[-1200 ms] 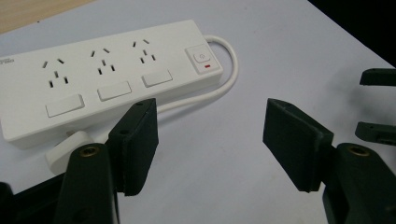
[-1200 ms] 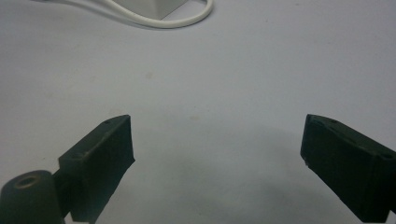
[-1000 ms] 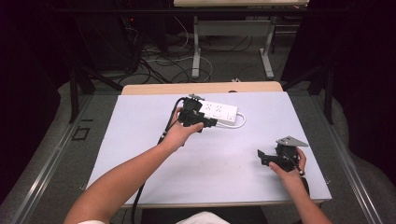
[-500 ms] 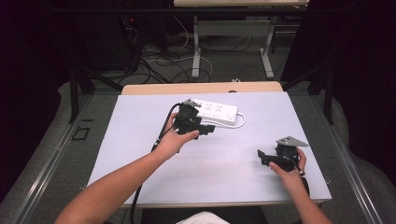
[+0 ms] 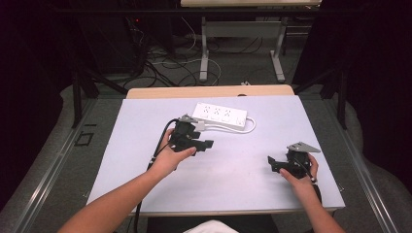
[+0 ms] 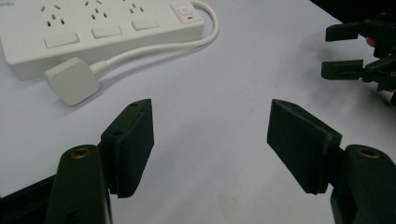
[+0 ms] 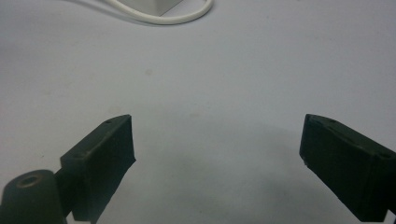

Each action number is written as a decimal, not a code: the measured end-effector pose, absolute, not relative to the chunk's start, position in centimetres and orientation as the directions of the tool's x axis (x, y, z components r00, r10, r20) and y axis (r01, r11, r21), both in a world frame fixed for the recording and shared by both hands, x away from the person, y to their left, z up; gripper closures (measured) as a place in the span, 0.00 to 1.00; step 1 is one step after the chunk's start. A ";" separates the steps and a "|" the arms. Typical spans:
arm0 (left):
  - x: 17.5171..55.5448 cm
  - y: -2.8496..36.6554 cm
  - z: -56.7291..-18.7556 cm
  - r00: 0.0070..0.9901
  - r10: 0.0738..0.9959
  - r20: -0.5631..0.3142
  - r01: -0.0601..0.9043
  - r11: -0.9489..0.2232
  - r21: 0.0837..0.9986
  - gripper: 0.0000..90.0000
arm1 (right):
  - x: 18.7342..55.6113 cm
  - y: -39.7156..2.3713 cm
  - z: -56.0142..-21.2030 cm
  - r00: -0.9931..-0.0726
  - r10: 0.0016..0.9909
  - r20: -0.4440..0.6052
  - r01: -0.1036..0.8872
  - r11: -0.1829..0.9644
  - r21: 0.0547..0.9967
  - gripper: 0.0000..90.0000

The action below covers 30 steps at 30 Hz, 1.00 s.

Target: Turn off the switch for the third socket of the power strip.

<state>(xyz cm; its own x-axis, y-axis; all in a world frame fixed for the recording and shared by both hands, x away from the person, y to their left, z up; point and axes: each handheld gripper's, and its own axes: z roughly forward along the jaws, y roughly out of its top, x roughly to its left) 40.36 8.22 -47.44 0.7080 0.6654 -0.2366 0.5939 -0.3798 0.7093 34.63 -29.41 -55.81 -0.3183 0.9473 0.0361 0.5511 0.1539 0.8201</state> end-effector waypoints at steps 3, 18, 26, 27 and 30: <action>40.0 8.7 -47.7 0.702 0.666 -0.253 0.601 -0.363 0.712 0.37 | 34.6 -29.4 -55.8 -0.321 0.946 0.034 0.552 0.158 0.819 0.11; 37.9 11.6 -48.8 0.688 0.689 -0.229 0.575 -0.325 0.751 0.38 | 34.5 -29.4 -55.6 -0.313 0.949 0.043 0.547 0.143 0.825 0.11; 37.0 13.2 -50.1 0.677 0.709 -0.198 0.566 -0.330 0.756 0.34 | 34.4 -29.4 -55.5 -0.312 0.949 0.031 0.546 0.153 0.824 0.11; 37.0 13.3 -50.2 0.674 0.712 -0.195 0.566 -0.328 0.756 0.34 | 34.5 -29.4 -55.5 -0.315 0.949 0.032 0.544 0.153 0.825 0.11; 36.8 13.8 -50.8 0.666 0.717 -0.205 0.573 -0.317 0.755 0.33 | 34.4 -29.4 -55.5 -0.314 0.949 0.030 0.545 0.154 0.824 0.11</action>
<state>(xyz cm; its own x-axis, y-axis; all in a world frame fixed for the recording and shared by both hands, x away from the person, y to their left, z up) 36.85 13.77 -50.77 0.6662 0.7171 -0.2049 0.5735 -0.3169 0.7554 34.44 -29.36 -55.53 -0.3137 0.9491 0.0304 0.5450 0.1538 0.8242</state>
